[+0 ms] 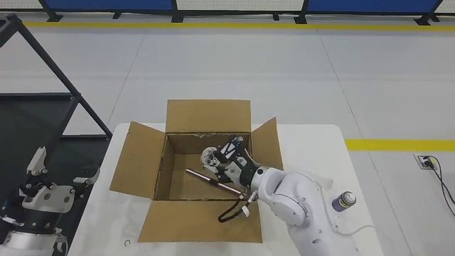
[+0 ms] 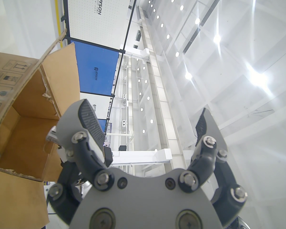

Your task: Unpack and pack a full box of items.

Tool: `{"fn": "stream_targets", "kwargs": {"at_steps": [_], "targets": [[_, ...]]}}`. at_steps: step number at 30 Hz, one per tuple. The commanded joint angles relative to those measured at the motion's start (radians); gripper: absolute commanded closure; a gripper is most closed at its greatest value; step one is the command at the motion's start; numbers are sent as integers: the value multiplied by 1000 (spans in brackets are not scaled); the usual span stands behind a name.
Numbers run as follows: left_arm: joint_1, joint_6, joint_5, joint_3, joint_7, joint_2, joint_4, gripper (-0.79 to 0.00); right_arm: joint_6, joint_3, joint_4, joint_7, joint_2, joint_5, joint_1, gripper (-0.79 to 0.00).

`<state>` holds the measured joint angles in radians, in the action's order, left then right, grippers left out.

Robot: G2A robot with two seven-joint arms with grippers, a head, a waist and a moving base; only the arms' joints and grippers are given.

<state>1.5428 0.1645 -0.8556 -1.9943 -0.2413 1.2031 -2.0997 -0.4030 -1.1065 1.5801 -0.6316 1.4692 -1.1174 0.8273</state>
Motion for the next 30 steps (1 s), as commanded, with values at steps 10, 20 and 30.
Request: {"fn": "stream_targets", "kwargs": {"at_steps": [10,20,30], "targets": [[0,0,0,0,0,0,0,-785,-56,-145,253,-4,-42,35,202,0],[0,0,0,0,0,0,0,-785,-56,-145,253,-4,-42,35,202,0],[0,0,0,0,0,0,0,-785,-60,-162,321,33,-51,33,243,0]]}}
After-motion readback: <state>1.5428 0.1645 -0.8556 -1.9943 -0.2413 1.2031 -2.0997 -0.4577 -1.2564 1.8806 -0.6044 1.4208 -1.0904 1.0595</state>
